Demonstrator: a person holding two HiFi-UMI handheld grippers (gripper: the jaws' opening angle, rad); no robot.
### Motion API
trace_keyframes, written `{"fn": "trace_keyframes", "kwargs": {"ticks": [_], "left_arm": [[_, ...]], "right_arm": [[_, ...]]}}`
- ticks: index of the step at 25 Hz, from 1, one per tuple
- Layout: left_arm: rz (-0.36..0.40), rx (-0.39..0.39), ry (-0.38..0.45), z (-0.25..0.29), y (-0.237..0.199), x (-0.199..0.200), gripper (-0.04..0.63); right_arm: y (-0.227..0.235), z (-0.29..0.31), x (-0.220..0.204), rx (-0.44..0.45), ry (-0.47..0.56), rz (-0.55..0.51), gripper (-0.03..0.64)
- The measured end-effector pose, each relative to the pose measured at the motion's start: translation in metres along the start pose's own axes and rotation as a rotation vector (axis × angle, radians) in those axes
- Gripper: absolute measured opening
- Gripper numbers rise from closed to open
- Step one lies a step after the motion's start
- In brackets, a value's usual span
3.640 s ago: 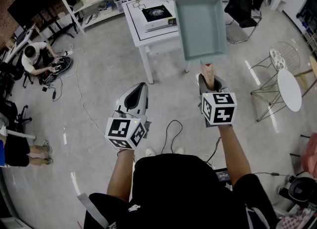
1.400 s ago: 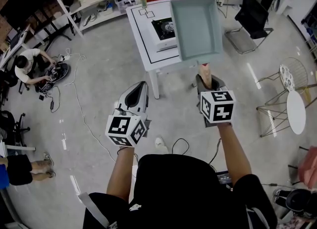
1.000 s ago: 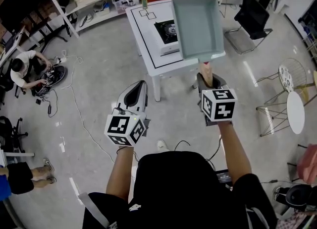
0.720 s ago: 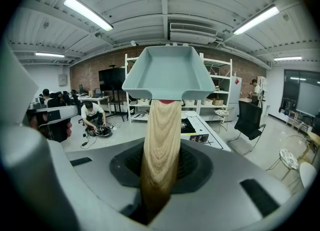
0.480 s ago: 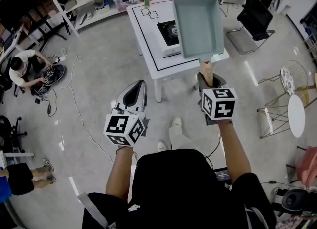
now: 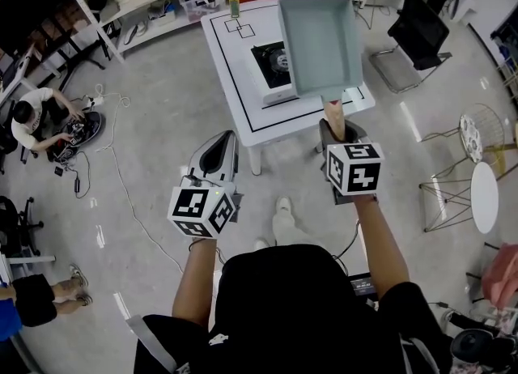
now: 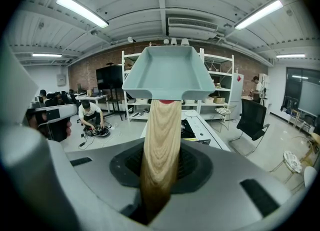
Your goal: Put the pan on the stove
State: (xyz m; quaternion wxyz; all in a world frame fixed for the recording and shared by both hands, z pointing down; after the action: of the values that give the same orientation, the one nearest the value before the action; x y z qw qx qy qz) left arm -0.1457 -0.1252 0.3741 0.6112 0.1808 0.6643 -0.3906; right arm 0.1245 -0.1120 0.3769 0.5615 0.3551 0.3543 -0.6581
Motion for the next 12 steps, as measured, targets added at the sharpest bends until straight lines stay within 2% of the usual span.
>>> {"fn": "trace_keyframes", "kwargs": {"ticks": [12], "left_arm": [[-0.003, 0.023, -0.023, 0.09, -0.02, 0.005, 0.011]], "right_arm": [[0.048, 0.084, 0.025, 0.04, -0.056, 0.003, 0.071]]}}
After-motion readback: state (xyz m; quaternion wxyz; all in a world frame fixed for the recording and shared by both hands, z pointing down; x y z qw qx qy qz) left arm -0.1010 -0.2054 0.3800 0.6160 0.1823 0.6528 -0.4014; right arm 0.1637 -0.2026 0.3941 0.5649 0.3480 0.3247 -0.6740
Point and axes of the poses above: the fingertips, and each gripper's own axes: z forward along the fingers, y to its right, x out of its top, the point moved 8 cm from there along -z, backward along the fingers, and after that the axes turned 3 degrees about -z, right-handed, at the moved point
